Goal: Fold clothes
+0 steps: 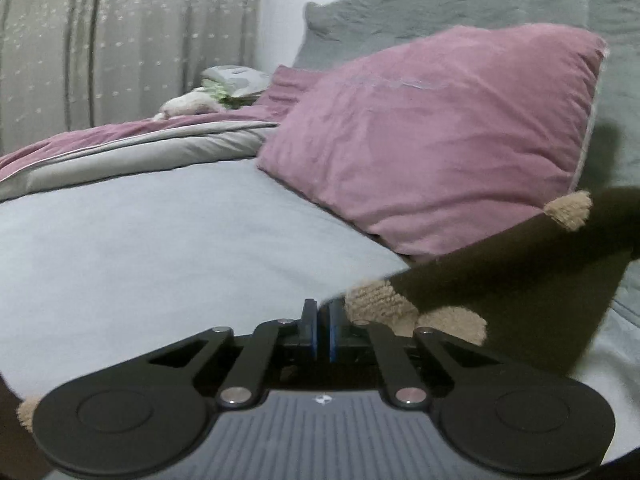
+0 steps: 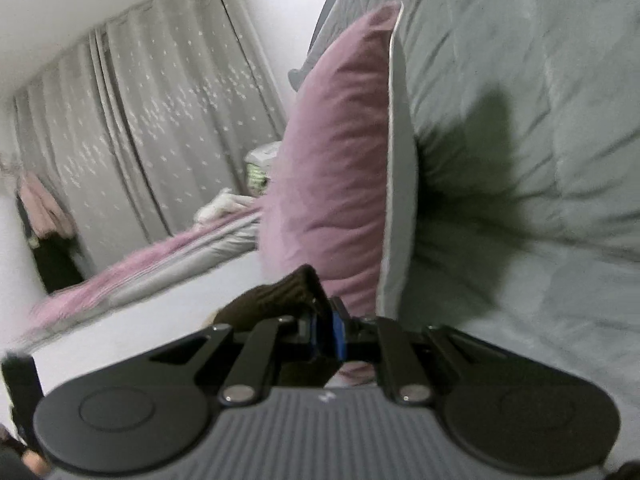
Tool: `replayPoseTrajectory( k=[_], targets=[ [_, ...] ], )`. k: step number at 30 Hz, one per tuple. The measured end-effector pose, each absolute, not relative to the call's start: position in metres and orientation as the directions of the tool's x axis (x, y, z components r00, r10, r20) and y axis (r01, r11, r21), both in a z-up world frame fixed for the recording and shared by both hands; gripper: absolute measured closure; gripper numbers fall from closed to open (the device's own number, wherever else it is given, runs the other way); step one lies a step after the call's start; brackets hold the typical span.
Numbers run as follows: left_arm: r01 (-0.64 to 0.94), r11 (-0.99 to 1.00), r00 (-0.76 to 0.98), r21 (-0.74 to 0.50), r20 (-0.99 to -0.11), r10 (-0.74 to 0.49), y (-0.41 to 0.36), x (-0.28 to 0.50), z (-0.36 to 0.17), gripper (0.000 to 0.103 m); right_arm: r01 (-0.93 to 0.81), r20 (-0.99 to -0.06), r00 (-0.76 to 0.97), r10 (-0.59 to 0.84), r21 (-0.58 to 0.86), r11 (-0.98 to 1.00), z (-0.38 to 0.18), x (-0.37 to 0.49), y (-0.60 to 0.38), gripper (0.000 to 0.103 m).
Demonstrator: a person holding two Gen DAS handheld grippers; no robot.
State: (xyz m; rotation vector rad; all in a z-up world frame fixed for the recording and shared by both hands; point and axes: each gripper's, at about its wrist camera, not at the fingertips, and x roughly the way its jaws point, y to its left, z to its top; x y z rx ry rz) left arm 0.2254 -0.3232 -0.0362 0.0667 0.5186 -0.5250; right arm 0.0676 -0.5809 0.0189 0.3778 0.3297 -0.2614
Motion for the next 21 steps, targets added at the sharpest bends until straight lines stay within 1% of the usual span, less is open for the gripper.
replayPoseTrajectory(
  k=[3, 5, 8, 9, 12, 14, 15, 18, 21],
  targets=[
    [0.529, 0.846, 0.721, -0.060, -0.494, -0.486, -0.341, 0.224, -0.044, 0.103, 0.348, -0.399, 0.885, -0.238, 0.229, 0.909, 0.021, 0.056, -0.575, 0.095],
    [0.544, 0.837, 0.705, -0.056, -0.511, -0.492, -0.352, 0.226, -0.050, 0.103, 0.369, -0.452, 0.854, -0.255, 0.183, 0.911, 0.013, 0.056, -0.580, 0.095],
    [0.555, 0.829, 0.699, -0.068, -0.502, -0.510, -0.359, 0.225, -0.056, 0.103, 0.396, -0.525, 0.806, -0.275, 0.133, 0.908, -0.002, 0.058, -0.588, 0.095],
    [0.556, 0.828, 0.702, -0.072, -0.493, -0.514, -0.358, 0.223, -0.055, 0.102, 0.405, -0.546, 0.792, -0.275, 0.132, 0.905, -0.008, 0.060, -0.592, 0.095],
    [0.554, 0.829, 0.709, -0.076, -0.479, -0.518, -0.352, 0.220, -0.051, 0.099, 0.410, -0.548, 0.800, -0.245, 0.201, 0.890, -0.018, 0.064, -0.604, 0.095],
    [0.554, 0.830, 0.715, -0.063, -0.474, -0.513, -0.346, 0.216, -0.047, 0.097, 0.436, -0.579, 0.777, -0.248, 0.210, 0.875, -0.028, 0.071, -0.610, 0.093],
    [0.555, 0.830, 0.719, -0.054, -0.472, -0.511, -0.342, 0.213, -0.046, 0.095, 0.473, -0.596, 0.753, -0.278, 0.198, 0.859, -0.035, 0.074, -0.614, 0.092],
    [0.567, 0.823, 0.717, -0.028, -0.475, -0.510, -0.331, 0.200, -0.043, 0.088, 0.566, -0.620, 0.699, -0.356, 0.175, 0.806, -0.046, 0.073, -0.628, 0.087],
    [0.600, 0.800, 0.701, 0.000, -0.481, -0.526, -0.325, 0.186, -0.044, 0.086, 0.553, -0.583, 0.746, -0.322, 0.271, 0.788, -0.044, 0.055, -0.640, 0.077]
  ],
)
